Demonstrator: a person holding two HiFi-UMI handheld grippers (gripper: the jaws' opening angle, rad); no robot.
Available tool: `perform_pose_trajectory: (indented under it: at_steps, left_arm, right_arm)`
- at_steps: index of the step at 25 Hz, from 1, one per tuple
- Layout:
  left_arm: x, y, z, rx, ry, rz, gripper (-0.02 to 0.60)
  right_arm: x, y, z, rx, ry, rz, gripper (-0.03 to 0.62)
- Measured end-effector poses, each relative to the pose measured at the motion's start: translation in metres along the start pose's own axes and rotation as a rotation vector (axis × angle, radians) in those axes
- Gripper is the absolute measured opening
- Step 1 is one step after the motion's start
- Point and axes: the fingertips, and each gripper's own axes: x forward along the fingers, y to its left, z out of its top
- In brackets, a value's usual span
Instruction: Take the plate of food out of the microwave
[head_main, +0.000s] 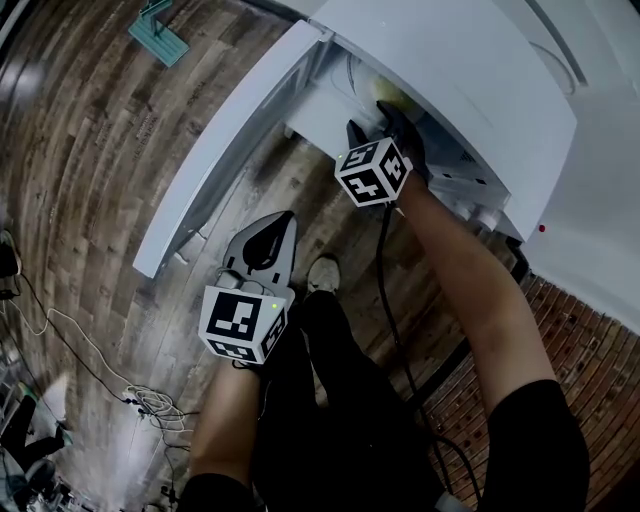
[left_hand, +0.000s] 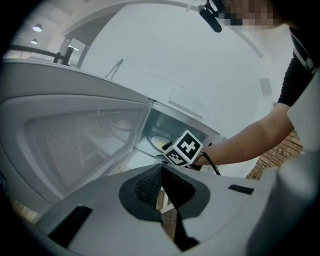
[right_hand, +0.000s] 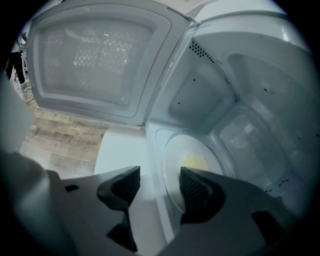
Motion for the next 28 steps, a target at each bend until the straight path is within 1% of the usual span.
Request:
perform_pose_trajectory:
  at_steps: [3,4,6,8,9,10,12,14,16,18,21,24,28]
  left_arm:
    - [-0.002,0.0,0.0,-0.004,-0.006,0.003,-0.009]
    - [-0.003,0.0,0.0,-0.005,-0.009,0.003,-0.009]
    - [-0.004,0.0,0.0,-0.007,-0.011,0.001,-0.009]
    - [-0.004,0.0,-0.001,-0.01,-0.011,-0.001,-0.009]
    - [-0.005,-0.001,-0.002,-0.012,-0.012,-0.002,-0.009]
    - [-0.005,-0.001,-0.002,-0.013,-0.012,-0.003,-0.009]
    - [-0.006,-0.002,-0.003,-0.015,-0.012,-0.005,-0.009]
    - [-0.007,-0.004,-0.002,-0.017,-0.014,-0.007,-0.009]
    - [-0.006,-0.006,-0.002,-0.018,-0.018,-0.011,-0.009]
    - [-0.005,-0.009,-0.001,-0.016,-0.021,-0.016,-0.009]
    - [-0.005,-0.01,0.001,-0.011,-0.027,-0.018,-0.009]
    - [-0.007,-0.011,0.005,-0.016,-0.039,-0.015,-0.009]
    - [-0.011,-0.012,0.01,-0.014,-0.049,-0.014,-0.009]
  right_arm:
    - [-0.003,0.0,-0.001,-0.019,0.007,-0.013,0.252]
    - [-0.005,-0.001,-0.001,-0.025,0.005,-0.022,0.23]
    - [-0.009,-0.002,-0.002,-0.046,0.007,-0.053,0.151]
    - [-0.012,-0.004,-0.007,-0.068,0.026,-0.084,0.133]
    - [-0.013,-0.006,-0.009,-0.072,0.039,-0.096,0.109]
    - [-0.015,-0.008,-0.012,-0.075,0.05,-0.103,0.098]
    - [-0.018,-0.008,-0.013,-0.103,0.057,-0.107,0.092]
    - [-0.023,-0.002,-0.013,-0.186,0.052,-0.118,0.084]
    - [-0.028,0.005,-0.013,-0.302,0.051,-0.15,0.072]
    - [-0.033,0.01,-0.013,-0.411,0.043,-0.212,0.059]
    - [-0.046,0.011,-0.006,-0.534,-0.003,-0.317,0.036]
    - [-0.055,0.009,0.001,-0.621,-0.04,-0.375,0.026]
    - [-0.065,0.013,0.003,-0.659,-0.067,-0.388,0.026]
